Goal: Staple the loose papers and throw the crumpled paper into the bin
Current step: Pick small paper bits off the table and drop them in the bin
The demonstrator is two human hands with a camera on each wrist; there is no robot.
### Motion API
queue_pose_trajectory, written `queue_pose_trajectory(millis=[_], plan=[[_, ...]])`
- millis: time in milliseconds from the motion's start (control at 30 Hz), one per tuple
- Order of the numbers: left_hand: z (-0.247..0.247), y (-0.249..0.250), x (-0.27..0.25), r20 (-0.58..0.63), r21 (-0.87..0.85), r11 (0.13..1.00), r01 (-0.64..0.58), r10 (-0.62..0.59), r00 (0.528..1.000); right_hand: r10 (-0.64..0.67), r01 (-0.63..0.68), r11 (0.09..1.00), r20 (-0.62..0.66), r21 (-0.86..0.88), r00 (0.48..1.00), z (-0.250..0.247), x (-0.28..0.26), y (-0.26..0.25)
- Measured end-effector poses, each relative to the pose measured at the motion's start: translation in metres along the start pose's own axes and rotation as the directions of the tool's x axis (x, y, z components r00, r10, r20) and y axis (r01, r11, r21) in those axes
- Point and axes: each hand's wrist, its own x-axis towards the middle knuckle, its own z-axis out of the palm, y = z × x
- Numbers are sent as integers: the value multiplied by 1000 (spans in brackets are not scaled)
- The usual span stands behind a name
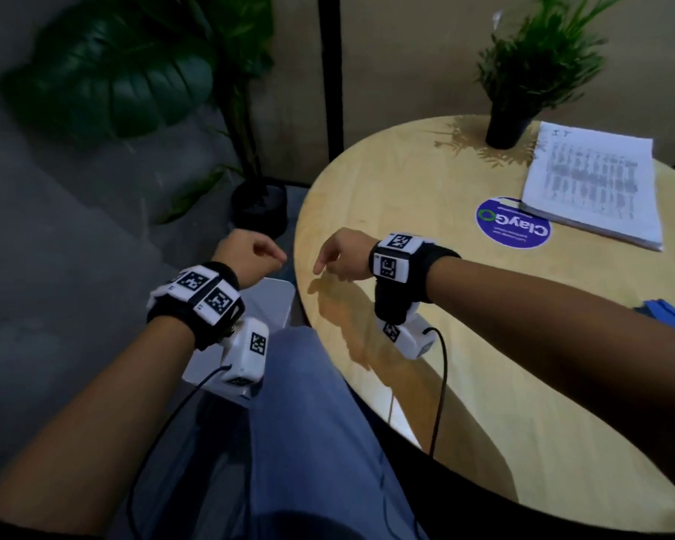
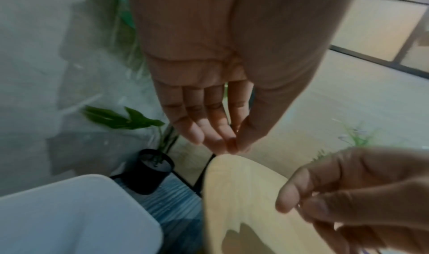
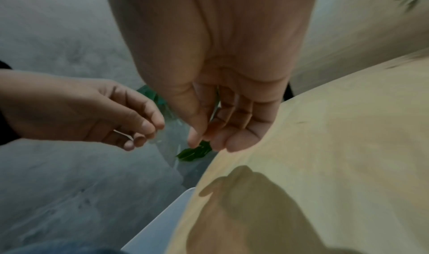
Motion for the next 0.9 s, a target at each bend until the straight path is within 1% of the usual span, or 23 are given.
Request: queue_pose_trajectory(millis=[100, 167, 233, 300, 367, 467, 567, 600, 767, 833, 900], plan=[[-6, -43, 3, -26, -34, 995, 93, -94, 995, -90, 92, 991, 34, -92, 995, 14, 29, -30], [-7, -66, 3, -25, -81, 985, 151, -154, 988, -114, 122, 983, 70, -138, 991, 24, 51, -45], [-5, -87, 2, -19, -126, 967, 220, -224, 974, -124, 143, 964, 96, -225, 988, 34, 71, -58], [-2, -109, 3, 4, -137, 947, 291, -293, 956, -146, 177, 939, 125, -294, 981, 39, 89, -69], [3, -129, 6, 20, -168, 920, 354, -356, 934, -146, 198, 919, 174, -341, 974, 40, 101, -77], [12, -150, 9, 29, -175, 889, 423, -424, 905, -101, 167, 932, 211, -322, 972, 41, 116, -82], [15, -155, 12, 49, -143, 880, 454, -452, 891, -99, 163, 936, 210, -312, 973, 47, 126, -80], [15, -153, 12, 54, -123, 883, 453, -450, 892, -95, 168, 933, 232, -320, 968, 49, 127, -81], [13, -142, 14, 35, -17, 925, 381, -380, 924, -64, 162, 940, 311, -300, 948, 54, 128, -83], [12, -140, 17, 11, -5, 927, 375, -375, 927, -89, 167, 944, 267, -284, 959, 55, 124, -84], [11, -140, 19, -9, 29, 927, 375, -375, 927, -86, 159, 939, 241, -305, 967, 58, 122, -83]])
